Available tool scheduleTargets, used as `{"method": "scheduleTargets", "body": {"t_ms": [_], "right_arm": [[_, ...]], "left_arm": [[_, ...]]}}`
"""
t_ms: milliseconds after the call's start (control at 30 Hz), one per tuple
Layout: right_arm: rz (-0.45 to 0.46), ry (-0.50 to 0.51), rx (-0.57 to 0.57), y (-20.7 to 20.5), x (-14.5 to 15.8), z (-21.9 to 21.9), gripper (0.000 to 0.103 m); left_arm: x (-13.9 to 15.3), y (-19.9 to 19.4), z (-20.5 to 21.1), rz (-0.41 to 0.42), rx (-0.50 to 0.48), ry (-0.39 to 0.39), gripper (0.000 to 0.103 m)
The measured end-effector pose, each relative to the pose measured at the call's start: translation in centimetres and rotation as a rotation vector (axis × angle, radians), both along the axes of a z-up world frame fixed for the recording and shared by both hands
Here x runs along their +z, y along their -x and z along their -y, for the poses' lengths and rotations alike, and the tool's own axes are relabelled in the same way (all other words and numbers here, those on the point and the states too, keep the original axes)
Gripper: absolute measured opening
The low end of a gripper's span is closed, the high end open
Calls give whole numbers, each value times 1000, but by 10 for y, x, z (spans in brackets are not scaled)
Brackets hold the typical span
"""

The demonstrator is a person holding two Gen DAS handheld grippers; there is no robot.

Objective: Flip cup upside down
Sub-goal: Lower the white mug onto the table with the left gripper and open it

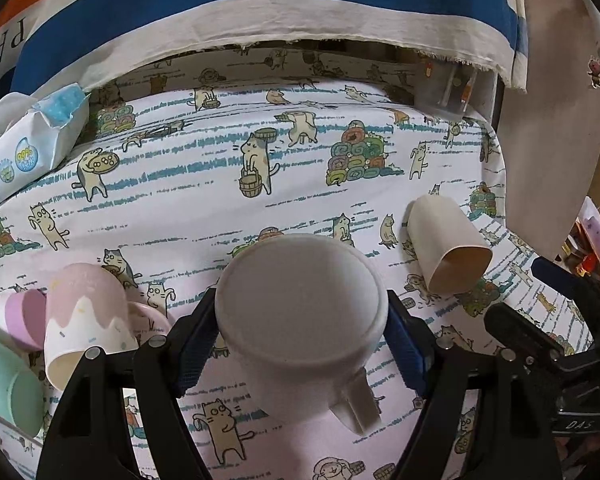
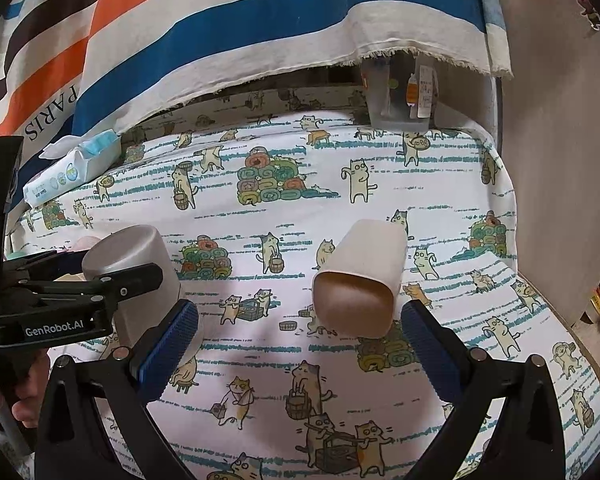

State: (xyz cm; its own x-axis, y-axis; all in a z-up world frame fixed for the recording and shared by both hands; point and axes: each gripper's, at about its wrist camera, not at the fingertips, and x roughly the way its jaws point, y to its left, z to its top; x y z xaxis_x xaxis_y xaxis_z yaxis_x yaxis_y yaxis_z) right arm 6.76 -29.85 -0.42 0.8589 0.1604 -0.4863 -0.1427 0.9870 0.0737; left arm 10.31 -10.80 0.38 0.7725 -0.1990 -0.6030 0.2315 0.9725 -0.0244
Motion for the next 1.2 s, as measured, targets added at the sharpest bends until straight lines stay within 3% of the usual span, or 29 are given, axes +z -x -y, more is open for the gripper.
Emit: {"method": "scheduleTargets", "body": {"t_ms": [167,500,700,833,1000,1200], "right_arm": [[0,-3,1,0,1,0,102],[50,0,16,7,6,-2,102],[64,-8,19,12,17,-5,102],[93,-24,26,18,32,-11,102],[145,-34,58,27,51,-27,102],[287,-41,72,38,62,-50,102]], "left_arm": [[8,8,-3,48,11,0,83],[59,56,-22,261,56,-21,102],[94,91,-50,383,62,-95,102],[104,108,-78,457,119,-145,102],[105,126,-116,496,155,-97,102],[86,141,-134,543,164,-13,102]]}}
